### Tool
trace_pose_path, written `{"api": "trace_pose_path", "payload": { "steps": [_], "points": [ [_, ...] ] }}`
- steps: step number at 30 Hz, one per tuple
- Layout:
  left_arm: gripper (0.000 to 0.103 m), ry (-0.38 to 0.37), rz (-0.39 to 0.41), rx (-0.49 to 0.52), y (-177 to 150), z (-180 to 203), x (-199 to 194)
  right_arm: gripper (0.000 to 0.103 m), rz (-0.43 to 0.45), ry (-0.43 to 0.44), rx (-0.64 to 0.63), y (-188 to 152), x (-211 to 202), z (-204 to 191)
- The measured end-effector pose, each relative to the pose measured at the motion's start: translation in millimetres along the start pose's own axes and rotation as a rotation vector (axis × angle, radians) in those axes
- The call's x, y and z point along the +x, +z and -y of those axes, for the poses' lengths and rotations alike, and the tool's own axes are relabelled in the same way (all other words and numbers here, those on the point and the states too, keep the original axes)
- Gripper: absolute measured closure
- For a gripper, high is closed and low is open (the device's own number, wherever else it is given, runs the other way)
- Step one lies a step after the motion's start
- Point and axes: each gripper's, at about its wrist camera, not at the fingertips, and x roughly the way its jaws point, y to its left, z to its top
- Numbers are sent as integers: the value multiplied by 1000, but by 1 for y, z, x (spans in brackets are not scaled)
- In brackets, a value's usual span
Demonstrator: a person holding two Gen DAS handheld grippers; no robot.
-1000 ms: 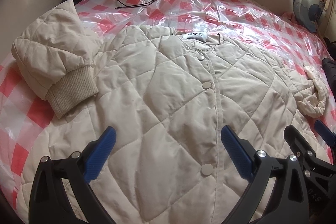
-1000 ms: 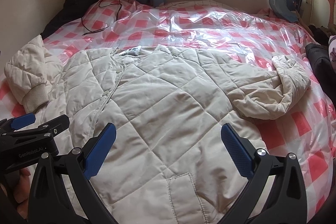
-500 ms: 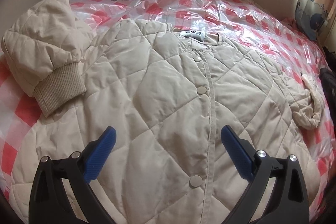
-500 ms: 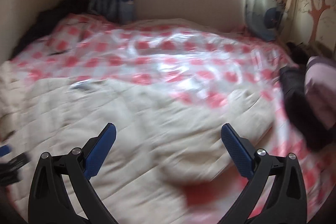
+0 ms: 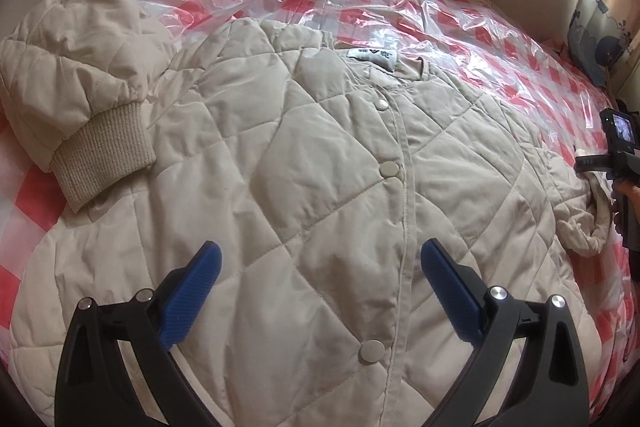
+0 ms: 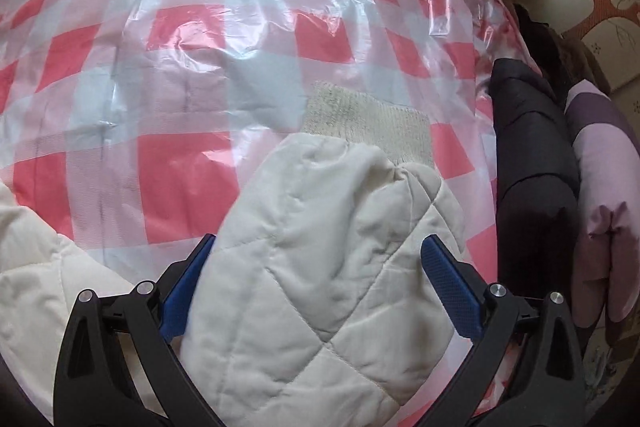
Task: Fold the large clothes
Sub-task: 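Move the right tool to the knit cuff of a jacket sleeve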
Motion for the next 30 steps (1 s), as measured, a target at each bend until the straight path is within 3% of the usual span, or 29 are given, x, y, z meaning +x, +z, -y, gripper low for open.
{"api": "trace_pose_path", "payload": {
  "steps": [2, 6, 10, 13, 17, 20, 24, 28, 30],
  "points": [
    [7, 25, 20, 26, -1, 6, -3, 6, 62, 30, 48, -6, -17, 7],
    [7, 84, 65, 72, -2, 16, -8, 6, 276, 260, 131, -45, -112, -4],
    [7, 95, 84, 88, -2, 20, -12, 6, 396, 504, 154, -125, -199, -38],
    [7, 104, 110, 100, -2, 21, -18, 6, 446, 602, 148, -179, -243, -76],
    [7, 103, 123, 90, -2, 18, -25, 6, 487, 634, 114, -221, -261, -118],
    [7, 102, 127, 93, -2, 18, -26, 6, 505, 620, 32, -224, -257, -139],
    [7, 102, 129, 91, -1, 19, -25, 6, 488, 641, 22, -223, -240, -138],
    [7, 104, 111, 93, -1, 19, -19, 6, 508, 563, -7, -221, -236, -136],
    [7, 106, 106, 82, 0, 17, -17, 6, 560, 472, -51, -204, -239, -128]
  ]
}}
